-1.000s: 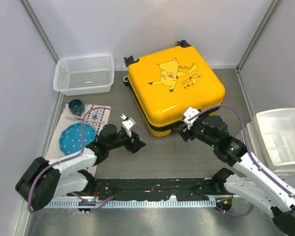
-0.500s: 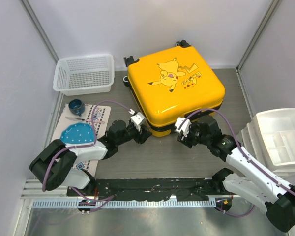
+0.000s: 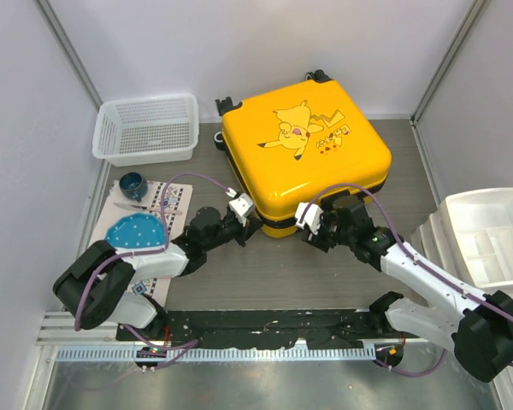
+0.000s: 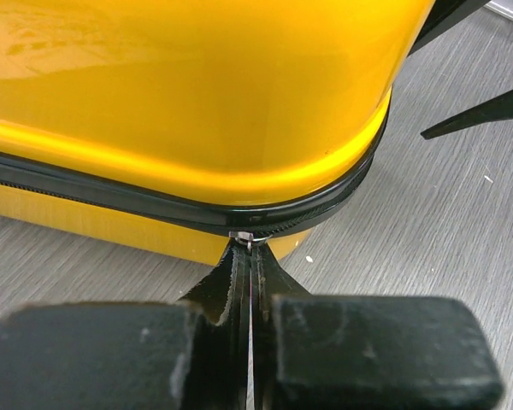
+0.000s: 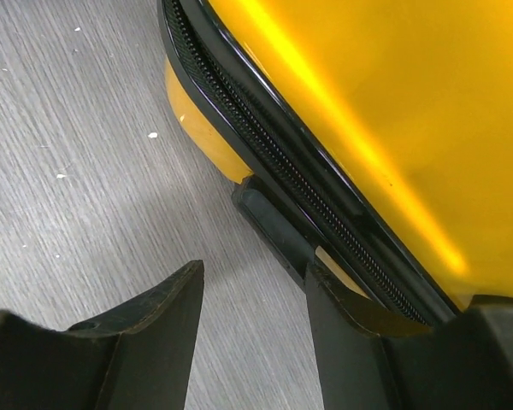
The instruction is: Open, take out, and arrange the luggage
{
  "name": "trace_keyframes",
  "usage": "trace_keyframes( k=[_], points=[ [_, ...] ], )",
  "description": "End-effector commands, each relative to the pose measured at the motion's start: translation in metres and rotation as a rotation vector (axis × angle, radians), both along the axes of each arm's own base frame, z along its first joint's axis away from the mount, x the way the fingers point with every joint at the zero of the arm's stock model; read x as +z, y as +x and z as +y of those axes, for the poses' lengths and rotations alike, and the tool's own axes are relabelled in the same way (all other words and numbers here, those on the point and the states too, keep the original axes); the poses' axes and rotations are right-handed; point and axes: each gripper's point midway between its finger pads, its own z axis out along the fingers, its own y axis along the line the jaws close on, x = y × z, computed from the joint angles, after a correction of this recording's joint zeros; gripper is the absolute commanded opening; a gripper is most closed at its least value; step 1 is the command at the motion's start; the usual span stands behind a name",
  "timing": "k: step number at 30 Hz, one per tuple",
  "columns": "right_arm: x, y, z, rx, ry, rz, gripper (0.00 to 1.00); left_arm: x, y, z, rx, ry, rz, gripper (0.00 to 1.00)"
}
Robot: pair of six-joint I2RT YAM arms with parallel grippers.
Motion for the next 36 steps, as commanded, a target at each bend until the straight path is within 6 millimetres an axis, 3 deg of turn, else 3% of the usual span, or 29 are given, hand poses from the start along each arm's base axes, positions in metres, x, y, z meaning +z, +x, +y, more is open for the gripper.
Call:
trace_keyframes(
  k=[1,8,12,19,21,22,23,25,27,28,29,32,36],
  points=[
    [-0.004,0.012,-0.001,0.011,-0.019,-0.074,0.56,0.026,0.015,-0.005,0.034,-0.042,-0.074,0.00],
    [-0.027,0.011,-0.004,0.067,-0.085,-0.051,0.43,0.029,0.016,0.004,0.044,-0.046,-0.064,0.00],
    [-0.038,0.010,-0.014,0.069,-0.116,-0.004,0.35,0.031,0.031,0.019,0.096,-0.043,-0.063,0.00],
    [-0.041,0.007,-0.027,0.066,-0.146,0.018,0.31,0.028,0.056,0.040,0.142,-0.005,-0.084,0.00],
    [-0.043,0.007,-0.028,0.063,-0.150,0.023,0.30,0.031,0.072,0.051,0.171,-0.001,-0.093,0.00],
    [-0.044,0.006,-0.030,0.058,-0.153,0.029,0.30,0.022,0.079,0.055,0.181,0.013,-0.076,0.00],
    [-0.044,0.007,-0.031,0.053,-0.156,0.030,0.30,0.029,0.094,0.063,0.201,0.003,-0.087,0.00],
    [-0.043,0.008,-0.033,0.040,-0.155,0.032,0.31,0.016,0.112,0.071,0.221,0.038,-0.078,0.00],
    [-0.043,0.009,-0.036,0.026,-0.154,0.034,0.31,0.025,0.139,0.081,0.252,0.029,-0.097,0.00],
    [-0.043,0.009,-0.037,0.023,-0.154,0.033,0.31,0.011,0.149,0.084,0.262,0.044,-0.068,0.00],
    [-0.043,0.010,-0.039,0.013,-0.155,0.035,0.31,0.024,0.168,0.090,0.281,0.031,-0.093,0.00],
    [-0.043,0.011,-0.044,-0.013,-0.155,0.043,0.31,0.025,0.199,0.095,0.290,0.035,-0.114,0.00],
    [-0.042,0.014,-0.054,-0.072,-0.152,0.049,0.31,0.029,0.219,0.091,0.243,0.056,-0.170,0.00]
  ],
)
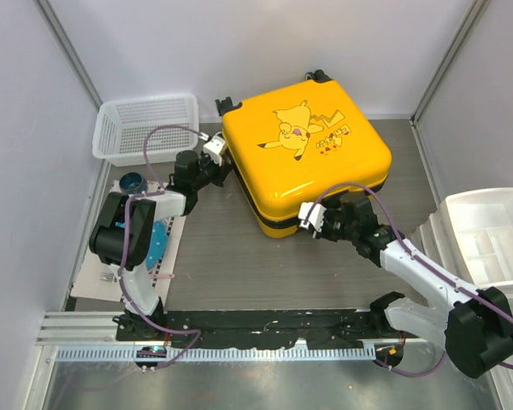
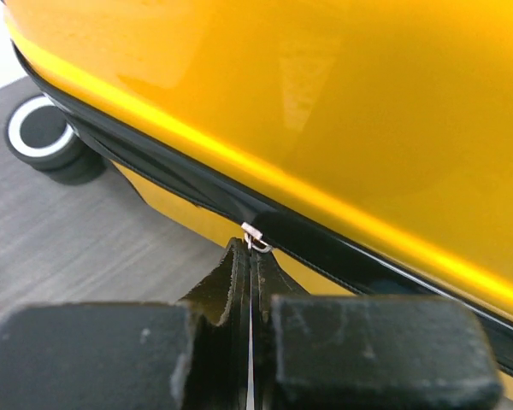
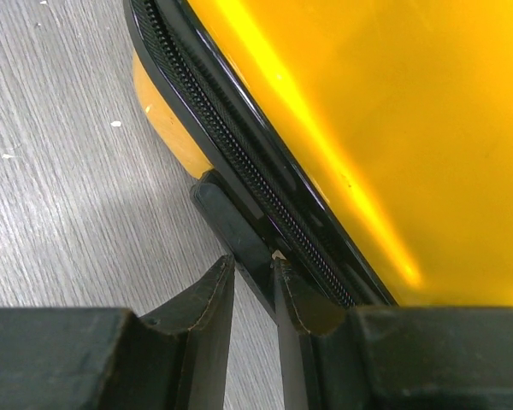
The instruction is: Open, take out, and arrange the luggage
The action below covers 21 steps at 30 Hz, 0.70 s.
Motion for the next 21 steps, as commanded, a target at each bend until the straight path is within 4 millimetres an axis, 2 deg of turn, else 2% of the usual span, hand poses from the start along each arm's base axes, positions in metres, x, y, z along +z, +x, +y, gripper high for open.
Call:
trace_keyframes(
  k=[1,5,8,9,10,11,13,14,18,21],
  points=[
    [-0.035,-0.007,-0.046,-0.178,-0.122,0.129,0.31,0.031,0.026,-0.003,-0.060,0.030,-0.151,0.00],
    [-0.030,0.017,-0.067,-0.288,-0.105,0.101,0.31,0.031,0.008,-0.017,-0.169,0.055,-0.181,0.00],
    [-0.024,0.046,-0.093,-0.378,-0.098,0.070,0.33,0.030,-0.006,-0.025,-0.220,0.056,-0.178,0.00],
    [-0.014,0.059,-0.098,-0.395,-0.087,0.043,0.34,0.033,-0.010,-0.029,-0.237,0.056,-0.183,0.00],
    [-0.013,0.067,-0.114,-0.436,-0.090,0.042,0.35,0.032,-0.016,-0.035,-0.258,0.056,-0.184,0.00],
    [-0.016,0.072,-0.118,-0.441,-0.095,0.056,0.36,0.034,-0.020,-0.041,-0.278,0.054,-0.189,0.00],
    [-0.003,0.088,-0.127,-0.462,-0.090,0.020,0.38,0.038,-0.028,-0.054,-0.313,0.050,-0.202,0.00],
    [-0.005,0.093,-0.133,-0.478,-0.095,0.028,0.39,0.040,-0.031,-0.059,-0.330,0.045,-0.205,0.00],
    [0.008,0.109,-0.150,-0.552,-0.093,0.006,0.39,0.043,-0.048,-0.081,-0.386,0.041,-0.227,0.00],
    [0.017,0.104,-0.169,-0.601,-0.079,0.011,0.40,0.043,-0.059,-0.093,-0.412,0.026,-0.217,0.00]
  ],
)
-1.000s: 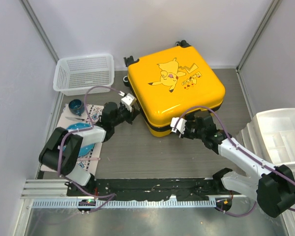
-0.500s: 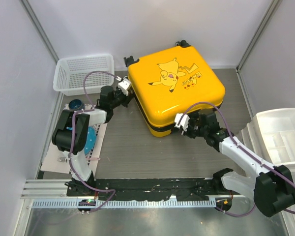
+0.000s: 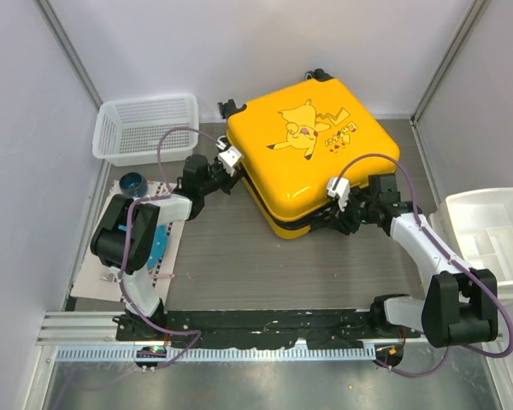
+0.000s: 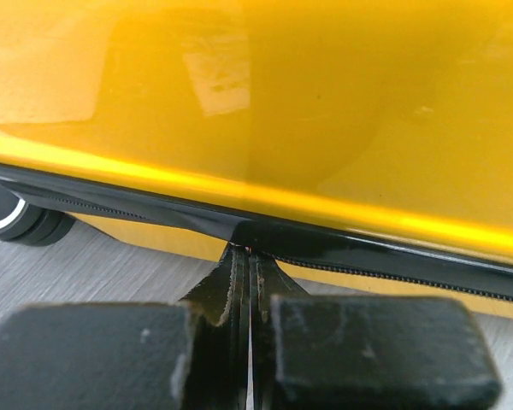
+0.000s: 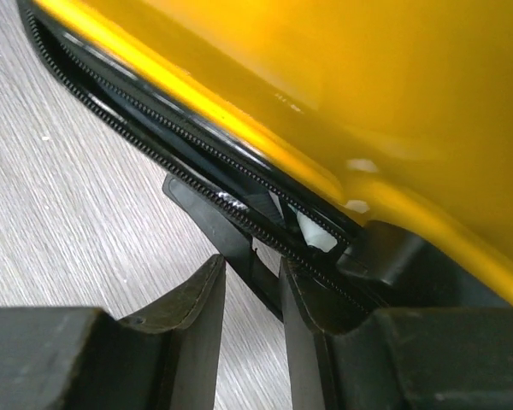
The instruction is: Open, take out, and arrange the luggage
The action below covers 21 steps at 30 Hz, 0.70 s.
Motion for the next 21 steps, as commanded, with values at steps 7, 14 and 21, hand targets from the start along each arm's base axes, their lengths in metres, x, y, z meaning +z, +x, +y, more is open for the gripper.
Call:
trace_keyframes(
  k=[7,14,21],
  points=[
    [0.071,0.017,-0.074,-0.252,-0.128,-0.176,0.44,0.044,-0.065,-0.079,-0.273,-0.095,-0.090,0.00],
    [0.137,-0.035,-0.007,-0.131,0.054,-0.116,0.41,0.040,-0.078,-0.090,-0.297,-0.098,-0.072,0.00],
    [0.187,0.012,0.028,-0.242,0.158,-0.185,0.49,0.036,-0.081,-0.092,-0.280,-0.109,-0.039,0.00]
  ],
)
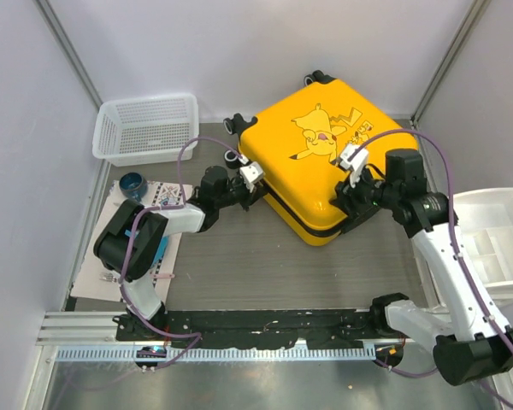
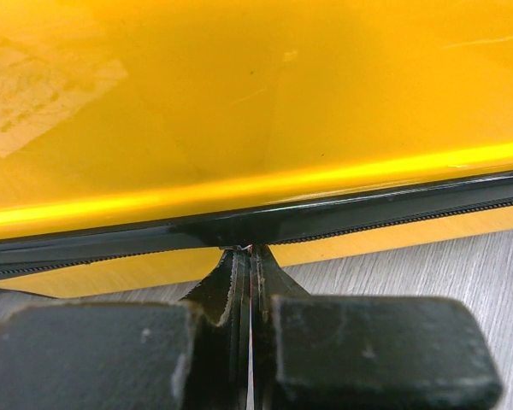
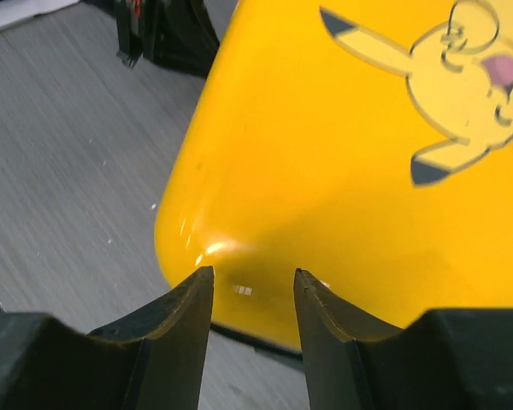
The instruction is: Open, take out, and arrange the luggage
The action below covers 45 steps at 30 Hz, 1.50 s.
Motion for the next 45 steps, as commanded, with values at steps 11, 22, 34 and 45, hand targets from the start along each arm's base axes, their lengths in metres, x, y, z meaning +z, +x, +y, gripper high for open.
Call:
trace_keyframes(
  k=[11,22,34,45],
  points=[
    [-0.011,0.103,0.065,-0.153,-0.128,0.017,0.53,0.046,0.041,0.042,0.142,-0.128,-0.041,0.00],
    [-0.055,0.083,0.027,-0.219,-0.202,0.155,0.50,0.028,0.171,0.127,0.366,-0.084,-0.034,0.00],
    [-0.048,0.068,0.012,-0.269,-0.189,0.169,0.52,0.075,0.203,0.138,0.421,-0.180,-0.105,0.60],
    [0.006,0.032,-0.047,-0.573,0.019,0.176,0.57,0.089,0.145,0.194,-0.031,0.273,-0.154,1.00]
  ],
)
